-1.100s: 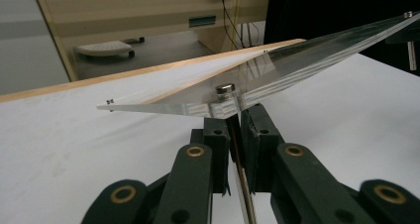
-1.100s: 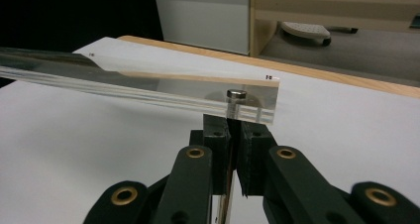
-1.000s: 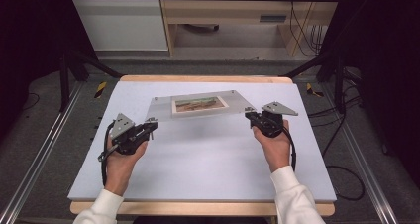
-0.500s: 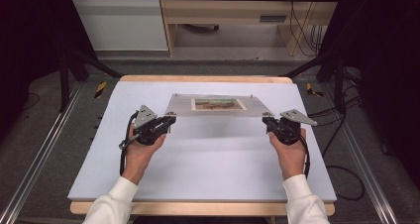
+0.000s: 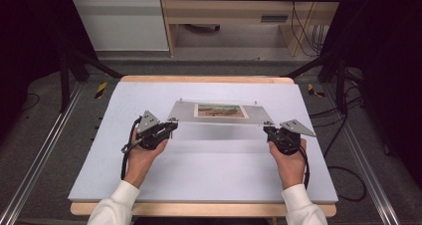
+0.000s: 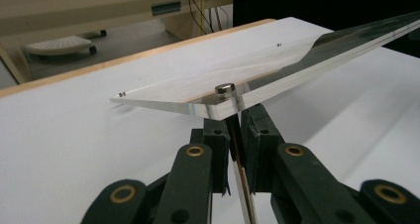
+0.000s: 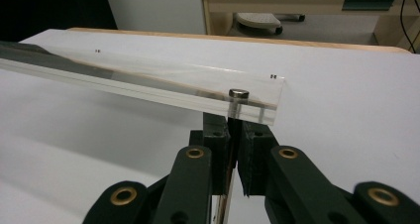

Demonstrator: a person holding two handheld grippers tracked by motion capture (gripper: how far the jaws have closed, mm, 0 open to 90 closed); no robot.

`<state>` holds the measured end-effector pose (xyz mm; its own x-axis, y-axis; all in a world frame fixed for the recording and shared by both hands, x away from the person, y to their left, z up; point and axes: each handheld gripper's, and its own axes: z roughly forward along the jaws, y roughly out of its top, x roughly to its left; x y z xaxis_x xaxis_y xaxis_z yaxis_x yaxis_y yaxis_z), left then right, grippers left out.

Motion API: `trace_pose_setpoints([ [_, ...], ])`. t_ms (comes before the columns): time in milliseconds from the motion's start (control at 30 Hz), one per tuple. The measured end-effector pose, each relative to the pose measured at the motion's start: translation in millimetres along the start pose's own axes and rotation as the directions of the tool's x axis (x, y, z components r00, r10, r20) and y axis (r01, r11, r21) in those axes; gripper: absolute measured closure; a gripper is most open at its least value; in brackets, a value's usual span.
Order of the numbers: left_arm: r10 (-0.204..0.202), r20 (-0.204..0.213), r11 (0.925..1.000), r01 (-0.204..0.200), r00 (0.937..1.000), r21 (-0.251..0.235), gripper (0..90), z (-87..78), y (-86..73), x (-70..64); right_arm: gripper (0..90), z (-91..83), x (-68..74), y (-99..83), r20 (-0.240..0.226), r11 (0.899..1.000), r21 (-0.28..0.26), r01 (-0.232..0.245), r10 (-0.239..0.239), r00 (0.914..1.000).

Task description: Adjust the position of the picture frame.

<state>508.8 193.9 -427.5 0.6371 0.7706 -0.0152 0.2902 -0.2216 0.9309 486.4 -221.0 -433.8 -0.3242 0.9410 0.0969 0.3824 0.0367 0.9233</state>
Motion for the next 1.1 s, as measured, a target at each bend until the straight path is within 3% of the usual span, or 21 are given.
trace_pose_setpoints([
  [333, -0.039, 0.009, 0.9982, 0.039, 0.9992, 0.045, 82.0, 0.2, -12.5, 1.9, 84.3, -1.7, 6.7, -10.4, -0.005, 1.000, 0.020, 0.000, 0.000, 1.0000],
  [700, -0.043, 0.009, 0.9930, 0.041, 0.9991, 0.111, 82.9, 1.6, -25.5, -1.2, 85.1, -0.4, 4.7, -25.7, -0.027, 0.997, 0.069, -0.020, 0.022, 0.9994],
  [1100, -0.049, -0.002, 0.9890, 0.049, 0.9988, 0.139, 83.3, 4.6, -33.2, -2.4, 85.2, 1.0, 4.6, -32.6, -0.042, 0.995, 0.103, -0.015, 0.019, 0.9989],
])
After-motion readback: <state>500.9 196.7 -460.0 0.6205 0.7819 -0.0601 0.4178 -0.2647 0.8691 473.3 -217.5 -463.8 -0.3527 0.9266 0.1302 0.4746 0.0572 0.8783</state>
